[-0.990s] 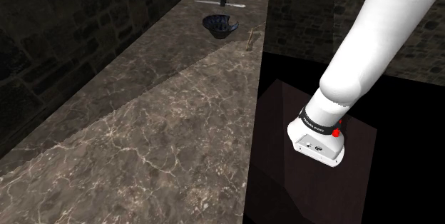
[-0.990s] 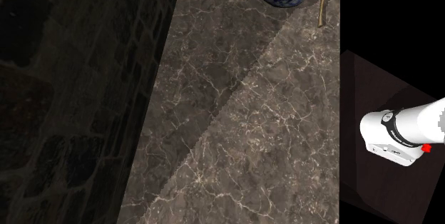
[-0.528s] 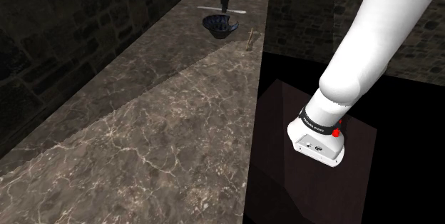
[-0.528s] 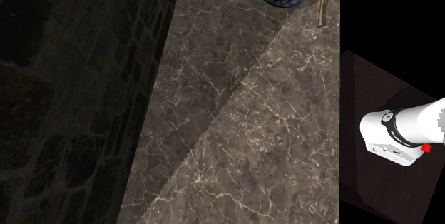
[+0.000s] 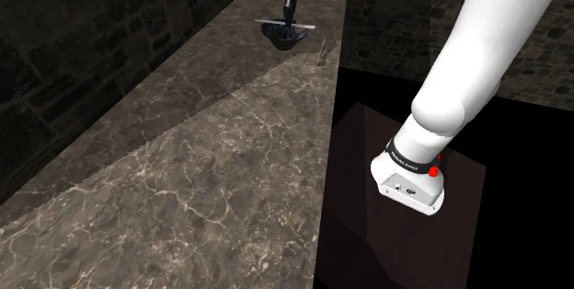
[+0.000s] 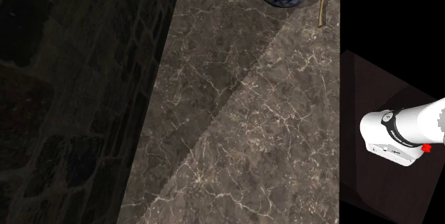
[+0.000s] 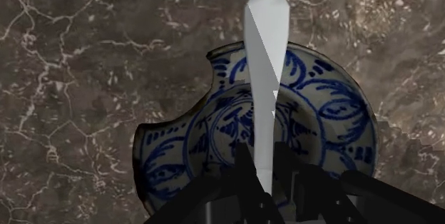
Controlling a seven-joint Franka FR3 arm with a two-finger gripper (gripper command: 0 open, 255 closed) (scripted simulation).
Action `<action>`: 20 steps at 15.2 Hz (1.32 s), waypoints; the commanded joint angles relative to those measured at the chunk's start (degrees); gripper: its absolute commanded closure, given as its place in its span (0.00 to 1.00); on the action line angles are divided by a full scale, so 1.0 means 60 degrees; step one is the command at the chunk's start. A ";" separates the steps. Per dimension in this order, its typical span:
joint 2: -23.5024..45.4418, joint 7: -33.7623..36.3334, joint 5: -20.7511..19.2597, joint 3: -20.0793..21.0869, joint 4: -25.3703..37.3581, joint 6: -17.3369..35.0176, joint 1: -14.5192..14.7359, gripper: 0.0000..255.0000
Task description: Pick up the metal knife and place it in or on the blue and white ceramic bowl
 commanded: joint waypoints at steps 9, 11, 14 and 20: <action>0.0085 0.0008 0.0004 0.0003 -0.0151 0.0238 0.0002 0.00; 0.0085 0.0008 0.0004 0.0003 -0.0151 0.0238 0.0002 0.00; 0.0085 0.0008 0.0004 0.0003 -0.0151 0.0238 0.0002 0.00; -0.0320 0.0024 -0.0019 0.0007 0.0562 -0.0879 0.0019 0.00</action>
